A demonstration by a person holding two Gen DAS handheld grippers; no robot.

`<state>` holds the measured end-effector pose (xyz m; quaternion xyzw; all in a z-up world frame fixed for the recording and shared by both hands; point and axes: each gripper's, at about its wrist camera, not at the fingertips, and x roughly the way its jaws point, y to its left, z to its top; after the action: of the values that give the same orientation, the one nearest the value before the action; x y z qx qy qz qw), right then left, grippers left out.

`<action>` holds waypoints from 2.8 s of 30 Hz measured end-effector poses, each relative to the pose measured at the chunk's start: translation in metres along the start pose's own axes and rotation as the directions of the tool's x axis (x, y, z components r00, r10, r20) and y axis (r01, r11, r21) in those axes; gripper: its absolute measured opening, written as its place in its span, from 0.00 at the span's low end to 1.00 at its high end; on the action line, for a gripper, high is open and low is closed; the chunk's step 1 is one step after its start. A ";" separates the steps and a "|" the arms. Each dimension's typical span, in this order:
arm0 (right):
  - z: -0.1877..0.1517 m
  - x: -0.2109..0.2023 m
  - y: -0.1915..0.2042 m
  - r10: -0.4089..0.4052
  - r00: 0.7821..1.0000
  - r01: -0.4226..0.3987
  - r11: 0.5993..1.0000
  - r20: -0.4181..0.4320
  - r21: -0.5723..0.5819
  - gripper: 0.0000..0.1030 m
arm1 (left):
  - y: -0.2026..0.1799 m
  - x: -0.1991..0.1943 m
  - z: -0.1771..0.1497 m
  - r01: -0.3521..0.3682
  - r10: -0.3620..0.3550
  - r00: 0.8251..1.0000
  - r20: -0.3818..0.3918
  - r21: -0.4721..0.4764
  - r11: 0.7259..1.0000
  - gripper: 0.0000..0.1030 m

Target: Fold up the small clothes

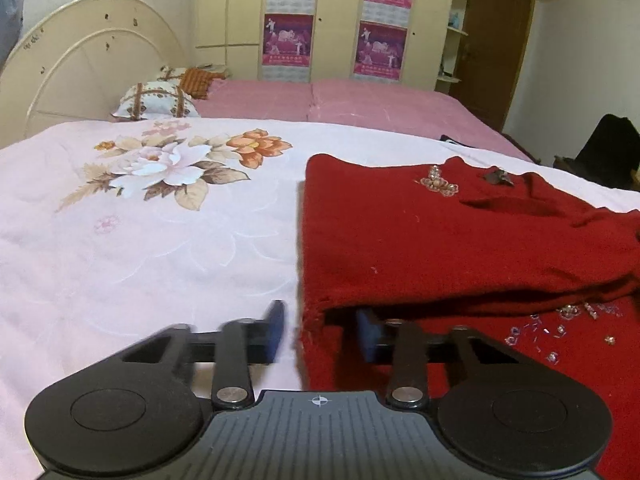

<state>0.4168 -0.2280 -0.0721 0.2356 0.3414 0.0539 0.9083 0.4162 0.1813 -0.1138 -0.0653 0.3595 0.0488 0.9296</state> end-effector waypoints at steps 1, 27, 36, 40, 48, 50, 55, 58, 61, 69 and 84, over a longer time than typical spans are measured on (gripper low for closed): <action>-0.001 0.001 0.002 0.002 1.000 -0.002 1.000 0.002 -0.001 0.09 | 0.001 0.000 0.000 0.007 -0.007 1.000 -0.001 -0.003 1.000 0.15; -0.014 0.016 -0.025 -0.081 0.994 0.080 0.997 -0.074 -0.011 0.16 | 0.010 -0.013 -0.003 -0.004 0.006 1.000 -0.030 0.045 0.999 0.41; -0.006 -0.013 0.000 -0.050 0.998 0.056 0.988 0.045 -0.144 0.20 | -0.042 -0.016 0.024 0.094 -0.101 0.991 0.087 0.082 0.992 0.53; -0.018 0.009 0.022 -0.027 1.000 0.025 0.979 -0.008 -0.203 0.18 | -0.063 0.021 0.011 0.102 -0.104 0.995 0.007 0.118 0.988 0.67; -0.004 0.002 -0.022 -0.113 0.994 0.113 0.986 0.001 -0.120 0.18 | -0.045 0.015 0.032 0.100 -0.109 0.990 0.091 0.091 0.991 0.68; 0.002 0.003 -0.017 -0.087 0.996 0.090 0.989 0.031 -0.118 0.18 | -0.048 0.025 0.048 0.085 -0.095 0.990 0.108 0.098 0.992 0.68; 0.010 0.031 -0.004 -0.094 0.995 0.098 0.974 0.025 -0.204 0.17 | -0.052 0.060 0.075 0.089 -0.099 0.991 0.093 0.107 0.990 0.68; 0.005 0.044 -0.004 -0.115 0.993 0.116 0.960 0.018 -0.254 0.15 | -0.050 0.093 0.073 0.063 -0.065 0.998 0.012 0.114 0.991 0.68; -0.003 0.048 -0.004 -0.125 0.991 0.134 0.941 0.048 -0.312 0.15 | -0.052 0.095 0.069 0.062 -0.068 0.997 0.036 0.143 0.988 0.73; 0.001 0.031 0.004 -0.100 0.991 0.125 0.927 0.088 -0.352 0.20 | -0.070 0.052 0.061 0.110 -0.120 0.988 0.092 0.112 0.988 0.73; -0.022 0.031 0.013 -0.145 0.988 0.148 0.868 0.044 -0.474 0.22 | -0.099 0.039 0.025 0.046 -0.062 0.996 0.061 0.244 0.969 0.73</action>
<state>0.4267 -0.1996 -0.0986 -0.0210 0.3314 0.0662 0.9409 0.4750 0.0891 -0.1129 0.0407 0.3288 -0.0187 0.9433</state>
